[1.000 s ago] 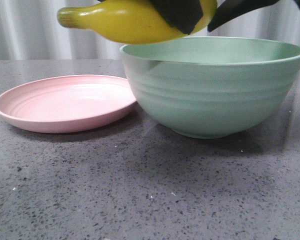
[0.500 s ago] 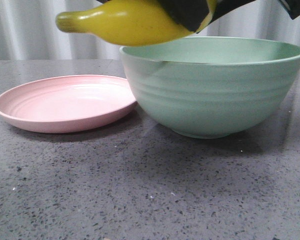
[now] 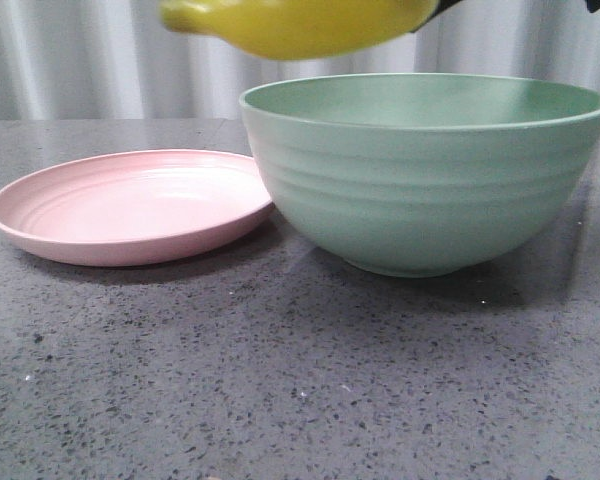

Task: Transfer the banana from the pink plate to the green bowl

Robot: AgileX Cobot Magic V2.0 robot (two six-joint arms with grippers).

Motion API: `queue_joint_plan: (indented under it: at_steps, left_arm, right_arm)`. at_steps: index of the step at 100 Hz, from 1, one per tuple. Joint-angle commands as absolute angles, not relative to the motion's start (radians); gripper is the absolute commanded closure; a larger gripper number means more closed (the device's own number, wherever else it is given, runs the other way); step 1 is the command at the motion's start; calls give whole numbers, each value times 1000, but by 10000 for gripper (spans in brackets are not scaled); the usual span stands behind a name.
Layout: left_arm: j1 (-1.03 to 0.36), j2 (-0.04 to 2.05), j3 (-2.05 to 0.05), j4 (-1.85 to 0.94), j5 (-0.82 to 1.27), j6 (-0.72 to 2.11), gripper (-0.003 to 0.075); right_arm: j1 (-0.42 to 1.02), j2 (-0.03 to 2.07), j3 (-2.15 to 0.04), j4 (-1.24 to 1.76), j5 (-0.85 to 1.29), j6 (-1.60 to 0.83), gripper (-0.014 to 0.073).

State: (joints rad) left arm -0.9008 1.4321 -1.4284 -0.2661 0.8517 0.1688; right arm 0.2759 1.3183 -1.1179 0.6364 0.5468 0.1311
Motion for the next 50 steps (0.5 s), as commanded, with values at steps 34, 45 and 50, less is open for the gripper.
queue_joint_plan:
  at_steps: [34, 45, 50]
  left_arm:
    - [-907, 1398, -1484, -309, 793, 177, 349]
    - [-907, 1398, -1484, -314, 791, 177, 349]
    - [-907, 1398, -1484, -314, 791, 177, 349]
  right_arm:
    - [238, 1294, -1155, 428, 440, 125, 569]
    - [238, 1294, -1155, 419, 440, 125, 524]
    - [238, 1294, -1155, 409, 444, 125, 467]
